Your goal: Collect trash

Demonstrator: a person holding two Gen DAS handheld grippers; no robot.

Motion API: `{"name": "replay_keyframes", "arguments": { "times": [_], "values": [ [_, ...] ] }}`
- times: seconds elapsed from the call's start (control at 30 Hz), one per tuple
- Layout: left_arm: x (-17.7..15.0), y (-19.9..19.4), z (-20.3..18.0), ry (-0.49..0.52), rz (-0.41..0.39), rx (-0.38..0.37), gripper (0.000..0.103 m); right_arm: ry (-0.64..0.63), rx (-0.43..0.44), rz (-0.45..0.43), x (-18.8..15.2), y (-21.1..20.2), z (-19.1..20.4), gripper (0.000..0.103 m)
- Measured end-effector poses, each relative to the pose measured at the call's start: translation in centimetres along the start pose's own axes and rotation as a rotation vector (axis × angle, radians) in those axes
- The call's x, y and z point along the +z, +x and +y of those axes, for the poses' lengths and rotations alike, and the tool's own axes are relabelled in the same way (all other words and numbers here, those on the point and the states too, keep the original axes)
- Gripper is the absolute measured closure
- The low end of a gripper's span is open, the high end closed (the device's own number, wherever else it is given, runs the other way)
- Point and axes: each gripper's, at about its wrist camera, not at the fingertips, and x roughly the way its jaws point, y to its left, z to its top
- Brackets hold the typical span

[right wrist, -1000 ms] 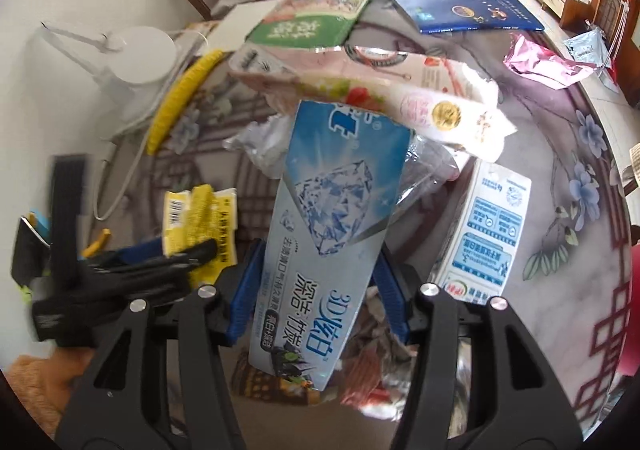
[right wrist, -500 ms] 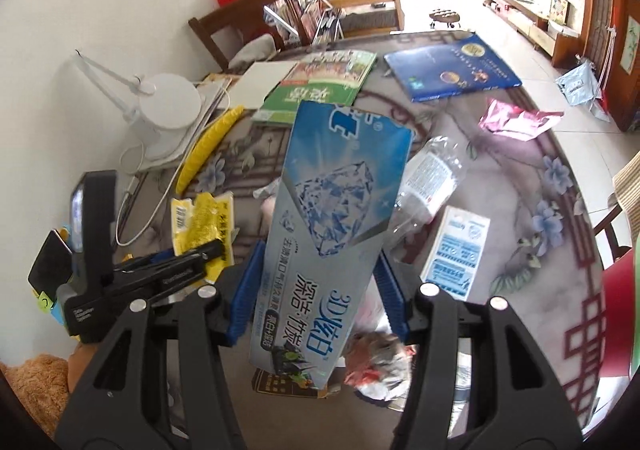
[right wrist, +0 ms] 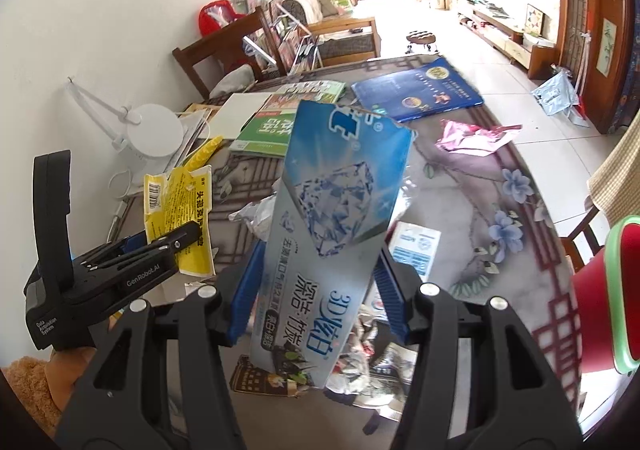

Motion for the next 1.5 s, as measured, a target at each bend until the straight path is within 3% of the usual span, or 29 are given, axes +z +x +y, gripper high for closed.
{"name": "replay_keyframes", "arguments": {
  "times": [0.47,0.97,1.1,1.23,1.33,1.5],
  "values": [
    [-0.6,-1.0,-6.2,0.051,-0.019,-0.01,0.056,0.039,-0.019,-0.065,-0.5,-3.6,-5.2,0.05],
    [-1.2,-3.0,-16.3,0.065,-0.084,0.001,0.06,0.036,-0.004,-0.125,1.3,-7.7,-15.6,0.05],
    [-1.1,-2.3,-17.8,0.018,-0.024,-0.01,0.061,0.055,-0.001,-0.135,1.5,-8.8,-18.3,0.05],
    [-1.5,-2.3,-18.3,0.026,-0.038,0.047,0.061,0.075,-0.017,-0.152,1.1,-10.2,-20.9,0.05],
    [-2.1,-1.4,-17.3,0.023,-0.005,0.075,0.061,0.103,-0.019,-0.14,0.5,-10.2,-22.6,0.05],
    [-3.0,1.4,-16.2,0.037,0.127,0.086,0.048,0.127,-0.016,-0.093,-0.1,-9.3,-24.3,0.05]
  ]
}}
